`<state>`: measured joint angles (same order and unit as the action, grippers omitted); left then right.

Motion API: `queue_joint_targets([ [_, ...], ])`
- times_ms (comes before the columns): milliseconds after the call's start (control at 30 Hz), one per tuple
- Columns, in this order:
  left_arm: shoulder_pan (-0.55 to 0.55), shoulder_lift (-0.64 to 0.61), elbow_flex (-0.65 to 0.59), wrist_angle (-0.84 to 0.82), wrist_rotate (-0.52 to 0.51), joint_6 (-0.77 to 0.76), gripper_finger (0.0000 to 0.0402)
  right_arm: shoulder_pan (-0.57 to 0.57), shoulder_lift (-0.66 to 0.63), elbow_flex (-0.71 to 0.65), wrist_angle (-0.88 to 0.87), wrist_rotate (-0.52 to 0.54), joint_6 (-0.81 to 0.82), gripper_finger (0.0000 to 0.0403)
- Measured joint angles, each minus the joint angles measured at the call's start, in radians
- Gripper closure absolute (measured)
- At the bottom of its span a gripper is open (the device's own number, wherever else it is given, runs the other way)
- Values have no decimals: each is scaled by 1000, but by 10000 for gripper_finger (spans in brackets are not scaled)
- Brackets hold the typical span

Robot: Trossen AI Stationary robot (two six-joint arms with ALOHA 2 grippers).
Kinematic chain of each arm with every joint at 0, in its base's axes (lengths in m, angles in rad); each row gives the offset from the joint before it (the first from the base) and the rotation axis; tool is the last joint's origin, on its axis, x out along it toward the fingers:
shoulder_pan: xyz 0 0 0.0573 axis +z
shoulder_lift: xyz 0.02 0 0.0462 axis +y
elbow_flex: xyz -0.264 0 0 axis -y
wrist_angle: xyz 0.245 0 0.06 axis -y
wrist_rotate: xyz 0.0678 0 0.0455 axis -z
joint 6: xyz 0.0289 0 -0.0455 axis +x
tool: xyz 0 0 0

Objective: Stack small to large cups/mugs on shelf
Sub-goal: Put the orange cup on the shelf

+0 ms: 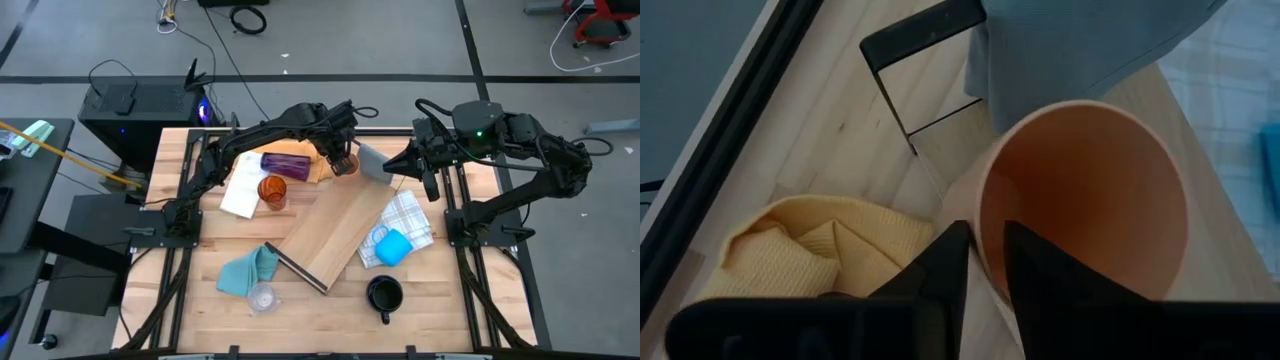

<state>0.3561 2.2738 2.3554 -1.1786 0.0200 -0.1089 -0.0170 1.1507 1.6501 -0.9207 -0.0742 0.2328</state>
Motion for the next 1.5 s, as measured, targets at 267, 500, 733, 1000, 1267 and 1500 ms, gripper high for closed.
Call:
queue_joint_targets([
  [267, 0, -1, 0, 1, 3, -8, 318, 0, 0, 0, 0, 0, 0, 362],
  [500, -2, -2, 0, 10, 5, -10, 322, 0, 0, 0, 0, 0, 0, 362],
  [733, -2, -2, 0, 35, 35, -14, 312, 0, 0, 0, 0, 0, 0, 362],
  [1000, -2, -2, 0, 42, 38, -16, 321, 0, 0, 0, 0, 0, 0, 362],
  [1267, -2, -2, 0, 43, 52, -15, 311, 0, 0, 0, 0, 0, 0, 362],
  [1500, -2, -2, 1, 51, 57, -15, 311, 0, 0, 0, 0, 0, 0, 362],
])
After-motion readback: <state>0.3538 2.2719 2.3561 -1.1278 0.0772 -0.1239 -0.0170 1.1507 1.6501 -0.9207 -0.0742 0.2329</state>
